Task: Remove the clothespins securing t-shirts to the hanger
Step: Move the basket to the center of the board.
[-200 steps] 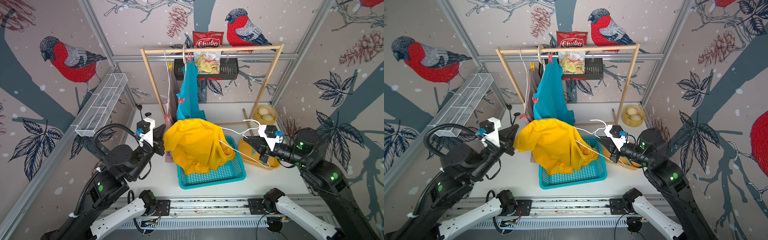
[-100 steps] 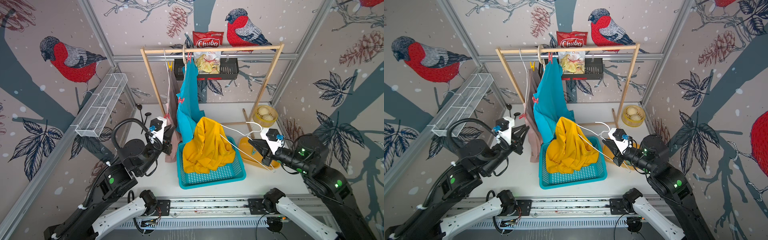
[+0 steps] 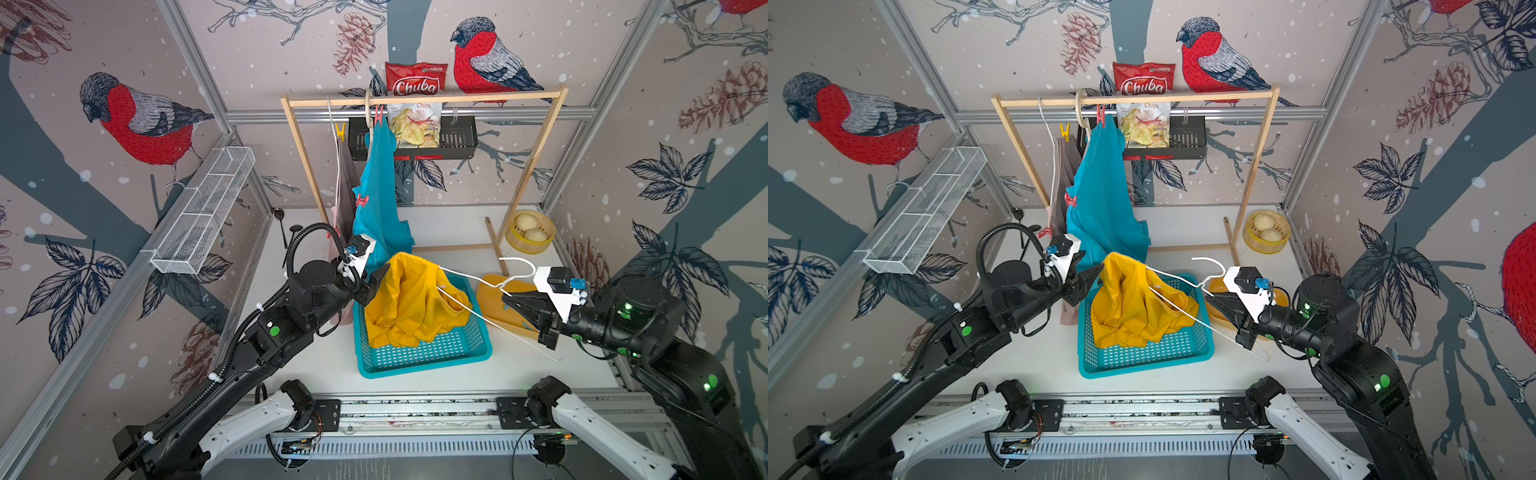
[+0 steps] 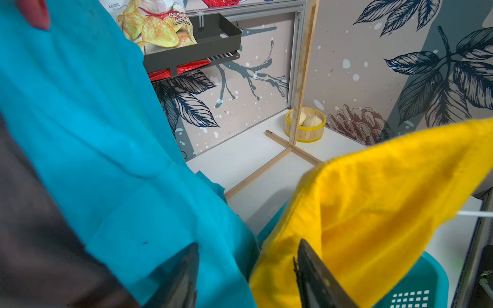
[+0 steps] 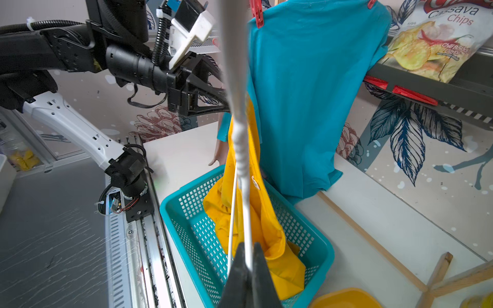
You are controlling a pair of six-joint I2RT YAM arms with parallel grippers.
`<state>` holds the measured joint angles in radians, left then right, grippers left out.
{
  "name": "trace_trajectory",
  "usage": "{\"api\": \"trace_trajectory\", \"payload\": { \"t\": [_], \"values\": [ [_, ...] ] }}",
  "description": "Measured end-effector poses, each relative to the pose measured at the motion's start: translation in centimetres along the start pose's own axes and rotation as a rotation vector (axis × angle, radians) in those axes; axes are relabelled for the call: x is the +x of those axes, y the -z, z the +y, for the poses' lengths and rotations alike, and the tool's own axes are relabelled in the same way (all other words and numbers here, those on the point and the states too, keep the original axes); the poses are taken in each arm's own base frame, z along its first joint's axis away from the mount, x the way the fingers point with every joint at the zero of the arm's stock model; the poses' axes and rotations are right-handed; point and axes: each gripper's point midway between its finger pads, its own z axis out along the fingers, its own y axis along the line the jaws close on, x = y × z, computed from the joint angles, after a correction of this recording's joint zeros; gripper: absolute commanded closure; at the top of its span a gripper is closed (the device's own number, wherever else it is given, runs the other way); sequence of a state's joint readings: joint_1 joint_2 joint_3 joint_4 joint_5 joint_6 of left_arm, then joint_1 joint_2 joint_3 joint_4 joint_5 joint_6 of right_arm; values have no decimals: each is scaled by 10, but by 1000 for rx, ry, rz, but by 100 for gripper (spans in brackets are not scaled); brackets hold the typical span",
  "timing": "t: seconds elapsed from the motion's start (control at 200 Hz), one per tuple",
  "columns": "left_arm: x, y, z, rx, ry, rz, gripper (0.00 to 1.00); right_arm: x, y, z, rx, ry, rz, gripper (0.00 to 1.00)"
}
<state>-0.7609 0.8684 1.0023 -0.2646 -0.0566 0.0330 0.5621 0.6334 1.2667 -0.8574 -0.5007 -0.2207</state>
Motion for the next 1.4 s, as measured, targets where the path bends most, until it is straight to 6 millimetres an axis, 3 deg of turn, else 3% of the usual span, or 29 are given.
{"api": "trace_trajectory", "payload": {
  "t": [0.185,0.265,0.31,0.435,0.485,0.68,0.92,1.091,1.261,1.401],
  "values": [
    [11,-16,-23,132,24,25,40,1,3,3,-7,-16,8,100],
    [18,-20,-30,172,38,38,47,1,5,4,-7,-17,11,100],
    [20,-21,-33,191,48,38,56,-1,7,4,-7,-16,9,100],
    [25,-25,-41,233,67,39,95,-7,13,6,-1,-9,-2,100],
    [26,-26,-41,235,73,43,100,-8,14,6,0,-9,-1,100],
    [16,-18,-28,165,87,12,100,-14,29,3,53,22,10,100],
    [-5,18,13,-48,94,-79,100,-8,38,2,95,40,32,100],
    [-7,35,27,-127,92,-98,100,-7,42,-1,120,57,36,100],
    [-1,35,27,-124,75,-86,100,-8,48,-5,156,69,28,100],
    [7,21,6,-9,59,-56,100,-8,48,-20,239,58,15,100]
  ]
}}
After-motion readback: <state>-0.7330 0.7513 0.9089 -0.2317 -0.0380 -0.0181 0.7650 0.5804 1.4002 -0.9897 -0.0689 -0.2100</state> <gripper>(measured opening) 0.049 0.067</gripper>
